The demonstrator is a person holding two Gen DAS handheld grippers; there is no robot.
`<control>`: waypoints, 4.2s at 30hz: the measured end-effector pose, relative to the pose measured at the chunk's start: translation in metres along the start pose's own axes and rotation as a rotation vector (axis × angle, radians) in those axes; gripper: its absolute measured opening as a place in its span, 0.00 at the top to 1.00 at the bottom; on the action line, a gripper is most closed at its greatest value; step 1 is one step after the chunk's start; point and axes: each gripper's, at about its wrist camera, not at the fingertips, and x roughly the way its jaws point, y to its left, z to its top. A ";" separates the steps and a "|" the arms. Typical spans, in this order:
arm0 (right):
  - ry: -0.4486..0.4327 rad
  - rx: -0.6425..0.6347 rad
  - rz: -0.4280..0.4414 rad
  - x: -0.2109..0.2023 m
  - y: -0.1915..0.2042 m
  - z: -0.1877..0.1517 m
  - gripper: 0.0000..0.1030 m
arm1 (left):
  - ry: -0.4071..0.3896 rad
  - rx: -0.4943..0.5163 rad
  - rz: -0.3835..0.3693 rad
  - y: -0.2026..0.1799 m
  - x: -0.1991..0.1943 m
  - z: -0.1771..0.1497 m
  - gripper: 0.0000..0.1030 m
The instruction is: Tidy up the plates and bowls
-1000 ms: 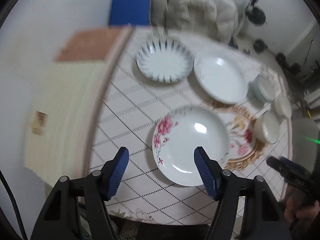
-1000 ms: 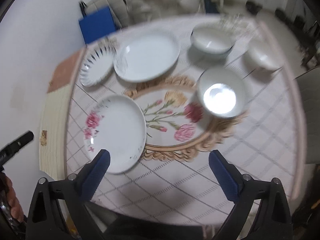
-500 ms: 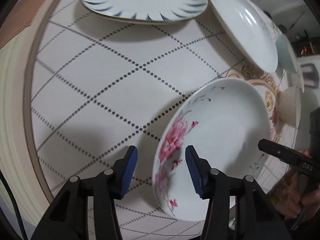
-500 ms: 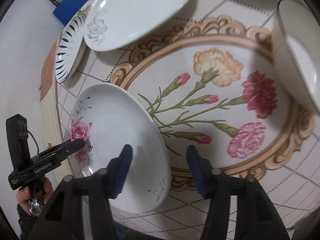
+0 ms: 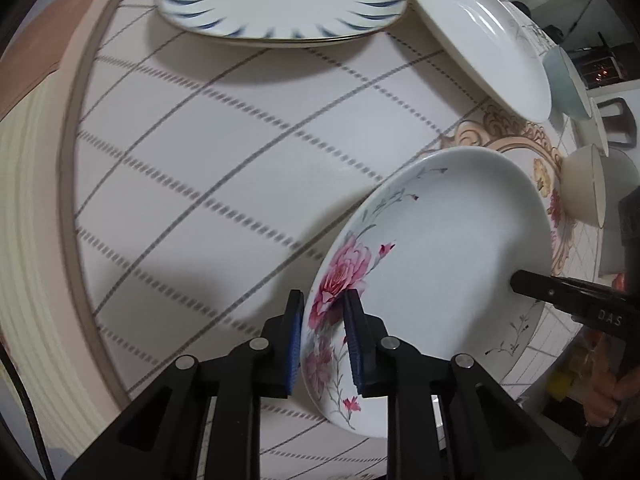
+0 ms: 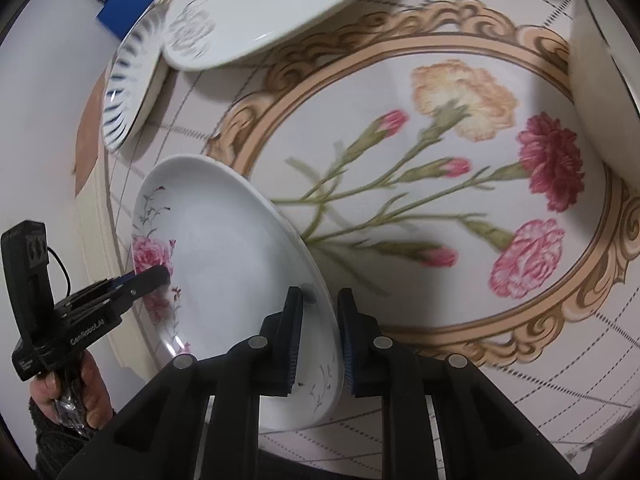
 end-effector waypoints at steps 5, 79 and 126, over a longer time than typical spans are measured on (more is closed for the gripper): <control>0.053 -0.051 0.018 0.013 0.036 -0.018 0.80 | -0.019 -0.064 0.018 0.038 -0.025 -0.024 0.83; -0.304 0.559 0.265 -0.039 -0.064 0.124 0.71 | 0.196 0.630 0.025 -0.171 0.009 0.313 0.73; -0.252 0.407 0.267 -0.098 -0.015 0.042 0.86 | 0.104 0.554 0.009 -0.137 -0.102 0.176 0.78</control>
